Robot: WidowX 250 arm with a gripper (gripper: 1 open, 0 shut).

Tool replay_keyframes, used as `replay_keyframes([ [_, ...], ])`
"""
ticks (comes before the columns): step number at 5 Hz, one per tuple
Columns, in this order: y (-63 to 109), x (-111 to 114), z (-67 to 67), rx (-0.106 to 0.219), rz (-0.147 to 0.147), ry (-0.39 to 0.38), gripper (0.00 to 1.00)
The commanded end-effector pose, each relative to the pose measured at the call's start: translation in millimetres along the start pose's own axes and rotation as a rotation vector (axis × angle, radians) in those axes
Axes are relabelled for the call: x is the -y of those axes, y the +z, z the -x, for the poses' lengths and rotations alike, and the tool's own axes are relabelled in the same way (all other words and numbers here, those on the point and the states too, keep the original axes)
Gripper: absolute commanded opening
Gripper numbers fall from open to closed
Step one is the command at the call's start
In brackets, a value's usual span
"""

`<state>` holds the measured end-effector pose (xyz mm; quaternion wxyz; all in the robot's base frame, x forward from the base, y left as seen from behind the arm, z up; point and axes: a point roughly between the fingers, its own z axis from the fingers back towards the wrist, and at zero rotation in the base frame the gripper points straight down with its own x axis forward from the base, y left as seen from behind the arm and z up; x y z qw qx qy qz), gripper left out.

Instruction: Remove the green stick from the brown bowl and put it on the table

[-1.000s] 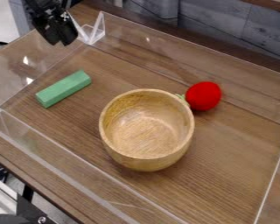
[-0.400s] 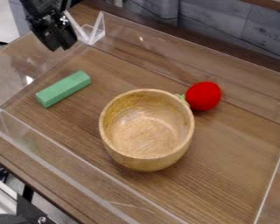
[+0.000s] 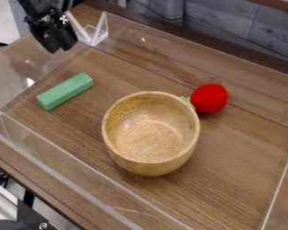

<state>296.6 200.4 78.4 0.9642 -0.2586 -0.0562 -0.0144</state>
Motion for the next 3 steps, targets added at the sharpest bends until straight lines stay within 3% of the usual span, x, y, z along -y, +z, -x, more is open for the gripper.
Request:
replay_keyframes([
  [1,14.9,-3.6,-7.9,0.041,-0.042,-0.011,1.0],
  [2,14.8,-5.3,-12.4,0.044,-0.045,-0.008,1.0],
  [3,12.9,-7.6,-15.1,0.046,-0.048,-0.005,0.0],
])
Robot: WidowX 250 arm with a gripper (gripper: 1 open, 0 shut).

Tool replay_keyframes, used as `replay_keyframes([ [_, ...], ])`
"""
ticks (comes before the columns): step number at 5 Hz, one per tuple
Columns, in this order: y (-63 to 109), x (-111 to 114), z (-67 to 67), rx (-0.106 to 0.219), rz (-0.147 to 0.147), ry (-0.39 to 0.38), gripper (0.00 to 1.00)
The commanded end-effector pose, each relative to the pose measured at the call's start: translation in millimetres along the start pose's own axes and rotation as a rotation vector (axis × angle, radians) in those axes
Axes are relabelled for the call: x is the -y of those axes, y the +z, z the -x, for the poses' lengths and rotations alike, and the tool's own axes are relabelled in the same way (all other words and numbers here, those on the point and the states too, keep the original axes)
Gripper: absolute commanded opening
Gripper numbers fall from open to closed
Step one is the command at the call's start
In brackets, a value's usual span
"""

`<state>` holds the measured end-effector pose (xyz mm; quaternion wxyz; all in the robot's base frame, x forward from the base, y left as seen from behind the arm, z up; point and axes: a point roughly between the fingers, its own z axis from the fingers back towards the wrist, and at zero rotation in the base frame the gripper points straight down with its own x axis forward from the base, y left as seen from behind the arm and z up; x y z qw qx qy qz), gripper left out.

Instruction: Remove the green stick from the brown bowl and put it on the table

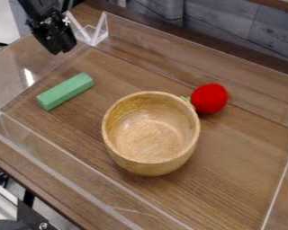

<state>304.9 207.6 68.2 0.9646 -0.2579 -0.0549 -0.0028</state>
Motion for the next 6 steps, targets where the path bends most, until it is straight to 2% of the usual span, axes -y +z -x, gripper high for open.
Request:
replay_keyframes([
  [1,18.1,4.8,-10.7,0.043,-0.048,-0.028,1.0],
  [2,17.7,5.7,-12.7,0.044,-0.051,-0.027,0.0],
  [3,17.4,6.1,-13.6,0.046,-0.052,-0.024,0.0],
  [4,18.8,7.6,-13.2,0.045,-0.059,-0.021,1.0],
  [5,19.5,9.0,-13.0,0.042,-0.065,-0.018,1.0],
  [6,19.1,8.1,-13.8,0.044,-0.066,-0.014,0.0],
])
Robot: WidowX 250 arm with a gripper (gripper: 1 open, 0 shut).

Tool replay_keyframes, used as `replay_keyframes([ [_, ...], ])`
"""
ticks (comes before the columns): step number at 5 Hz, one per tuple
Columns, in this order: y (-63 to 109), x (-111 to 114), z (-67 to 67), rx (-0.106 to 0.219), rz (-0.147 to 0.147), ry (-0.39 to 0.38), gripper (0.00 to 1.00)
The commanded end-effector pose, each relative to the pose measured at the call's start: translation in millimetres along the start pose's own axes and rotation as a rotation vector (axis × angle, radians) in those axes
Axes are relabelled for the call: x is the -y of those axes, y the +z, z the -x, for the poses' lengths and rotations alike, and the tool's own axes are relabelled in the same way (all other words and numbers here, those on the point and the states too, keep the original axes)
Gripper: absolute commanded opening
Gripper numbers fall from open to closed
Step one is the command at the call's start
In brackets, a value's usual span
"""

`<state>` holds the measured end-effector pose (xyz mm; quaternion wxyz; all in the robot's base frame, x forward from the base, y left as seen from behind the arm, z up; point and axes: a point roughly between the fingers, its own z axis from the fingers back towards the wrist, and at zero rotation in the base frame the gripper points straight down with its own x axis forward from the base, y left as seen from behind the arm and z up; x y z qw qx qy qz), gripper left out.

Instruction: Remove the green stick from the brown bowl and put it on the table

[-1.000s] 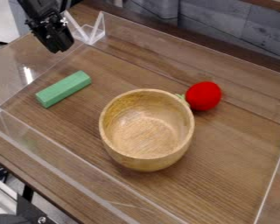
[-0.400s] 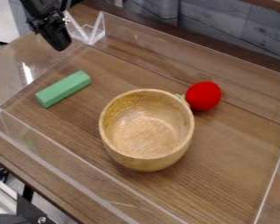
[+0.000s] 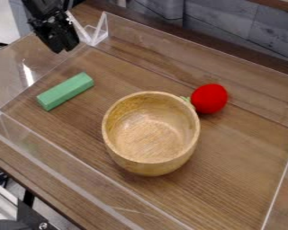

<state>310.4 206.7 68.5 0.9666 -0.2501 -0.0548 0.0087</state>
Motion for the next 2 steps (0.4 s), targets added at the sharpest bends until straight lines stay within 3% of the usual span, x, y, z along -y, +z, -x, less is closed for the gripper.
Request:
replay_keyframes([
  [1,20.7,6.2,-8.9,0.043,-0.048,-0.03,0.0],
  [2,22.2,6.9,-8.1,0.043,-0.053,-0.025,1.0],
])
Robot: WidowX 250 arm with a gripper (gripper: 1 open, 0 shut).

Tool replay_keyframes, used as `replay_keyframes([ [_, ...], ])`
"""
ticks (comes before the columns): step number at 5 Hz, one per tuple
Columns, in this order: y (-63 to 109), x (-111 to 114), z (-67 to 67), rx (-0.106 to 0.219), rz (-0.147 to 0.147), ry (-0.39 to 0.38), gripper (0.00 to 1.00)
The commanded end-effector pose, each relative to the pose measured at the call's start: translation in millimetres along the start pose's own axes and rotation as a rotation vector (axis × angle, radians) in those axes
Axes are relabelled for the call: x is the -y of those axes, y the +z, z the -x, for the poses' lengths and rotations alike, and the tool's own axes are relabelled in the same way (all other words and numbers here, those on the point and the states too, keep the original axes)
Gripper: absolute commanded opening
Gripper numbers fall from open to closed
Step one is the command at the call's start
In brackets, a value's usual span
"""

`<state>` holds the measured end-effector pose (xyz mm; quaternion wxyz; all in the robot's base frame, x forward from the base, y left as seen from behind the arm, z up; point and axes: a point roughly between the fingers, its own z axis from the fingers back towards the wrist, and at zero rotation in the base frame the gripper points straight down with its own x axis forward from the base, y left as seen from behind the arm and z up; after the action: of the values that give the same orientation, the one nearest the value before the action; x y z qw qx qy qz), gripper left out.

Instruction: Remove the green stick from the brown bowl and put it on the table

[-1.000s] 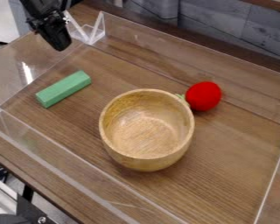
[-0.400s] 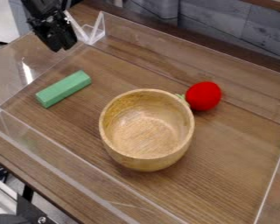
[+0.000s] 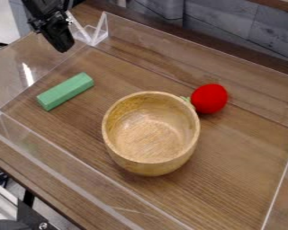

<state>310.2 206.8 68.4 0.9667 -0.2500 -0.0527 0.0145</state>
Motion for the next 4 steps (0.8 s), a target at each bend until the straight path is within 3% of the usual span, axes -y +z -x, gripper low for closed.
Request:
replay_keyframes([
  [1,23.1,7.5,-7.7,0.043,-0.056,-0.031,1.0],
  [2,22.9,5.7,-8.5,0.046,-0.057,-0.025,0.0],
  [3,23.6,4.9,-9.3,0.049,-0.056,-0.02,0.0],
  [4,24.1,6.5,-8.1,0.047,-0.062,-0.016,1.0],
])
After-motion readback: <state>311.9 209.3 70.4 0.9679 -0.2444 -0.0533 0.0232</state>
